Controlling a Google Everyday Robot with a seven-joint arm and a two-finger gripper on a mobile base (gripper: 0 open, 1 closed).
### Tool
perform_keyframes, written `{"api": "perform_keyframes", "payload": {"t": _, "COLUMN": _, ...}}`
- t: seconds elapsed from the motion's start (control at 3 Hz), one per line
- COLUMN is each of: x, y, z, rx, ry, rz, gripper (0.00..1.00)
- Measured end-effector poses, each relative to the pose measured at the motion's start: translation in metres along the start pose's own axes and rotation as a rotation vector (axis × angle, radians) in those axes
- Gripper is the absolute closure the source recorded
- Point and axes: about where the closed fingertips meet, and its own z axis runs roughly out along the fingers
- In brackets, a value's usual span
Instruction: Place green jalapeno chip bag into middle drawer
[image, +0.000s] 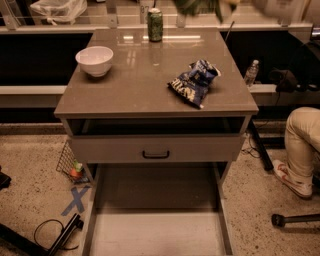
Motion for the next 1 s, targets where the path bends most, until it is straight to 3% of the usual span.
{"api": "perform_keyframes", "payload": {"t": 0.33, "x": 0.08, "y": 0.002, "z": -0.041, "rx": 0.029, "ry": 0.054, "rz": 0.169, "gripper": 1.0}}
{"api": "perform_keyframes", "payload": {"t": 0.67, "x": 0.135, "y": -0.003, "z": -0.077, "rx": 0.1, "ry": 0.12, "rz": 0.238, "gripper": 1.0}}
{"api": "perform_keyframes", "payload": {"t": 1.0, "x": 0.136, "y": -0.003, "z": -0.078, "rx": 0.101, "ry": 0.122, "rz": 0.239, "gripper": 1.0}}
